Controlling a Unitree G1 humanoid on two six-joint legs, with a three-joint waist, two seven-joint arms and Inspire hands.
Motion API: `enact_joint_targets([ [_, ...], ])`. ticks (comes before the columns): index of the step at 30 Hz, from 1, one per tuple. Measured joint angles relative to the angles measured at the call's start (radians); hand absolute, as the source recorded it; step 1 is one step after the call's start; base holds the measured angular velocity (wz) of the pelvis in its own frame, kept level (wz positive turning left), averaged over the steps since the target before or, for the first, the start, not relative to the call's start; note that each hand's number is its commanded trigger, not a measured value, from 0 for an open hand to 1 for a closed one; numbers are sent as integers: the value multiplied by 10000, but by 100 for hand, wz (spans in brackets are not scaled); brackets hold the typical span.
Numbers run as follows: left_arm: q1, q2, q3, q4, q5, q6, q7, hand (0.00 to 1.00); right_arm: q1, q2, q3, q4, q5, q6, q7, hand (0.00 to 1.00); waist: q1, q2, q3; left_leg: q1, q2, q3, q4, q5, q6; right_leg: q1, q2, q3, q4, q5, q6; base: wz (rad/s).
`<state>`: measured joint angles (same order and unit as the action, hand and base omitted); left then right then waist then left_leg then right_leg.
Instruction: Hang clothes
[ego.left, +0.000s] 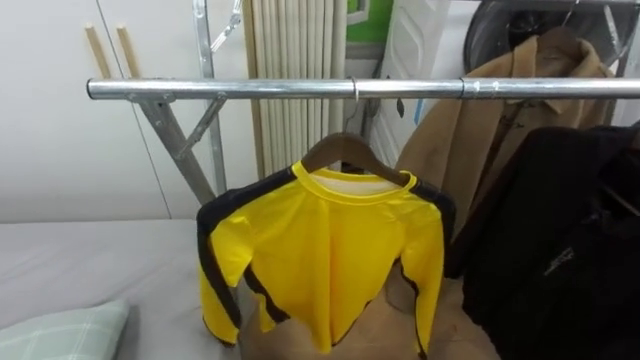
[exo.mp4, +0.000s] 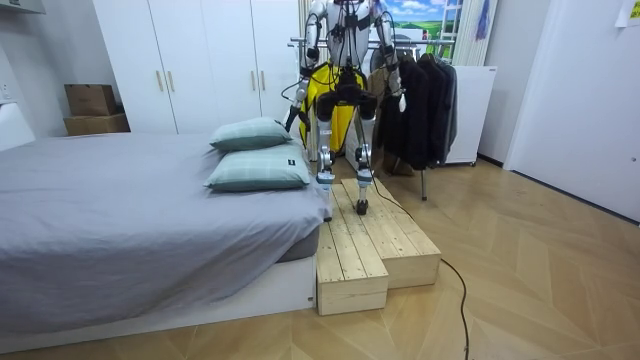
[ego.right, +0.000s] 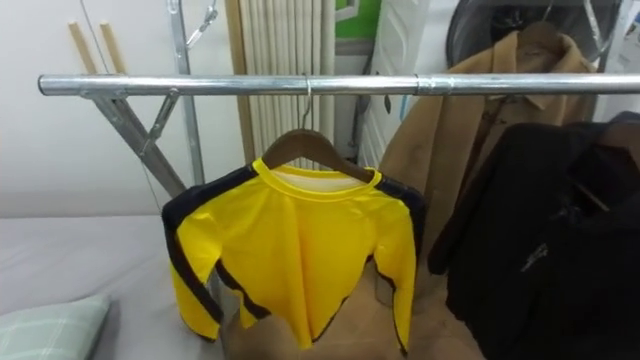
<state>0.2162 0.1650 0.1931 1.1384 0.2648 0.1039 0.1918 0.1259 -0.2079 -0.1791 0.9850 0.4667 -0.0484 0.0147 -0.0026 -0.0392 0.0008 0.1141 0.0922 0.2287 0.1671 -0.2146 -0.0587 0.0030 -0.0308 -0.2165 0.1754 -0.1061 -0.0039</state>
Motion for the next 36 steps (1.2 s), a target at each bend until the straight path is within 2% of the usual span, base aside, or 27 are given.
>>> enact_joint_targets([
  [2, 33, 1, -9, 11, -1, 0, 0, 0, 104, 239, 12, 431, 34, -61, 299, 0, -193, -14, 80, 0, -4, -14, -4, -1, -2, -7, -19, -52, 87, -25, 2, 2],
  [7, 88, -1, -24, 168, -45, -11, 1, 0, 358, 593, 40, 1477, 182, -169, 1037, 0, -387, 17, 98, 12, -10, -1, -20, -6, -7, -44, -15, -36, 88, -37, 1, 0],
  [12, 32, -6, -105, 316, -92, -8, -54, 0, 575, 607, 59, 2348, -117, -209, 1381, 0, -470, 107, 107, -33, -11, 34, -34, -9, -6, -154, -12, -11, 82, -23, -2, -2],
  [15, 12, -56, -112, 389, -64, 10, -117, 0, 609, 605, 57, 2735, -386, -199, 1478, 0, -507, 228, 77, -166, -12, 92, -33, -8, -5, -240, -8, 85, 104, -18, -9, -6],
  [17, -37, -73, -111, 395, -76, 211, -320, 0, 633, 582, 35, 3075, -443, -143, 1735, 0, -621, 284, 52, -144, -14, 100, -32, -7, -5, -219, -10, 115, 105, -18, -9, 0],
  [20, -53, -75, -166, 389, -73, 480, -489, 0, 589, 559, 26, 3348, -446, -99, 1919, 0, -827, 361, 81, -118, -15, 103, -37, -7, -4, -234, -9, 124, 96, -21, -5, 0],
  [26, -278, -78, -717, 392, -66, 945, -519, 0, 482, 509, 195, 3452, -445, 204, 1810, 0, -867, 368, 113, -16, -31, 118, -73, -6, -4, -270, -7, 214, 112, -34, 6, -2],
  [29, -328, -78, -983, 397, -67, 1053, -551, 0, 294, 486, 326, 3431, -473, 293, 1672, 0, -919, 342, 119, -59, -29, 151, -74, -6, -4, -275, -4, 222, 126, -32, 3, 0],
  [34, -389, -9, -1002, 395, -71, 1176, -740, 0, 120, 448, 380, 3266, -807, 468, 1590, 0, -1021, 290, 140, -159, -28, 165, -73, -6, -4, -386, 7, 222, 122, -10, -2, 0],
  [36, -438, -7, -1002, 395, -72, 1220, -749, 0, 120, 446, 387, 3195, -805, 504, 1580, 0, -1009, 274, 173, -168, -28, 174, -79, -6, -4, -404, 10, 224, 108, -9, -1, -2],
])
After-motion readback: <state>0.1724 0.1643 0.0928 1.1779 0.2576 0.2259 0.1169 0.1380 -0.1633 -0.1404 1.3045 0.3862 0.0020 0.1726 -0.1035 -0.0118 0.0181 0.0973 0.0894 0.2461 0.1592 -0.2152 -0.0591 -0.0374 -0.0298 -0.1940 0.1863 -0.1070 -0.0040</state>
